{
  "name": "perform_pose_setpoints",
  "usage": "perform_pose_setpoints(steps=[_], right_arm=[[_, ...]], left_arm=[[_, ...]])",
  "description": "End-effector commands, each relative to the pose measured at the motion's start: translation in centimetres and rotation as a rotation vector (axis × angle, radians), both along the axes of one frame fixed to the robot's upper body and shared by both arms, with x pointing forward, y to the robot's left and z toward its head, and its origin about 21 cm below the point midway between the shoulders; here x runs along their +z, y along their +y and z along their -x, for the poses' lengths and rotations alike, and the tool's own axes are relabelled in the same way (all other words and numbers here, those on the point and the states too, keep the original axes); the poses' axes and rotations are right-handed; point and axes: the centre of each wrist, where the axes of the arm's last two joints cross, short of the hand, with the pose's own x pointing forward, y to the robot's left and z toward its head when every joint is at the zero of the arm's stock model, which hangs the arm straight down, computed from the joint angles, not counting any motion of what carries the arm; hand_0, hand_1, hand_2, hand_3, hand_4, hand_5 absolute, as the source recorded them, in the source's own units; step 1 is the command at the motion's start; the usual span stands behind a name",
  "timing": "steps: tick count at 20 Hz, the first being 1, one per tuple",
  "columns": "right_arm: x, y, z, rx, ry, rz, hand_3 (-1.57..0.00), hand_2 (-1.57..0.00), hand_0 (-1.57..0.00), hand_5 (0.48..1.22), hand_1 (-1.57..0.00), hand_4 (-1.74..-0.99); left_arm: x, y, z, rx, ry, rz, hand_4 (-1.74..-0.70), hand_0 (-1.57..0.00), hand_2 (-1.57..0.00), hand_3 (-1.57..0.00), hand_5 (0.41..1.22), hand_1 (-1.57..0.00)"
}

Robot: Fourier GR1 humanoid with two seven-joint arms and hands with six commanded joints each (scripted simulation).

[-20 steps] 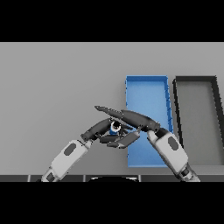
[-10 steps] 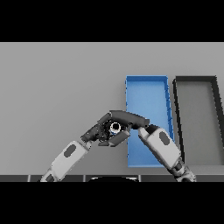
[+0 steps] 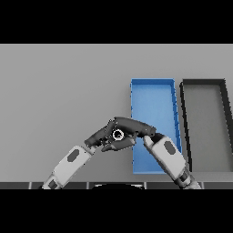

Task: Pick up the blue pipe and place it into the blue bin.

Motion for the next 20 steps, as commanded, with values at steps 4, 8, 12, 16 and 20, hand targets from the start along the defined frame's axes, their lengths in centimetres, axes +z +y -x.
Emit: perform_pose_setpoints(steps=[4,8,12,16,20], right_arm=[[0.4,-0.2,0.3,0.006,-0.009,-0.021,-1.54,-1.55,-1.55,1.193,-1.55,-1.480],[0.6,-0.1,0.8,0.011,0.006,-0.021,-1.56,-1.56,-1.56,1.209,-1.56,-1.483],[0.8,-0.1,0.6,0.014,0.001,-0.060,-1.57,-1.57,-1.57,1.216,-1.57,-1.484],[0.9,0.2,0.7,-0.012,-0.006,-0.056,-1.57,-1.57,-1.57,1.219,-1.57,-1.485],[0.3,0.1,0.6,-0.012,-0.005,-0.075,-1.57,-1.57,-1.57,1.220,-1.57,-1.490]], left_arm=[[0.2,0.4,-0.6,-0.043,-0.025,-0.040,-1.34,-0.98,-0.82,-0.33,1.220,-0.80],[0.3,0.6,-0.4,-0.083,-0.040,-0.099,-1.05,-0.40,-0.33,-0.14,1.118,-0.33],[0.0,1.2,-0.7,-0.014,-0.034,-0.158,-0.88,-0.16,-0.14,-0.05,0.842,-0.13],[-0.2,1.1,-0.9,0.008,-0.039,-0.158,-0.83,-0.07,-0.06,-0.02,0.689,-0.05],[-0.4,1.4,-0.8,0.046,0.038,-0.162,-0.87,-0.03,-0.02,-0.01,0.616,-0.02]])
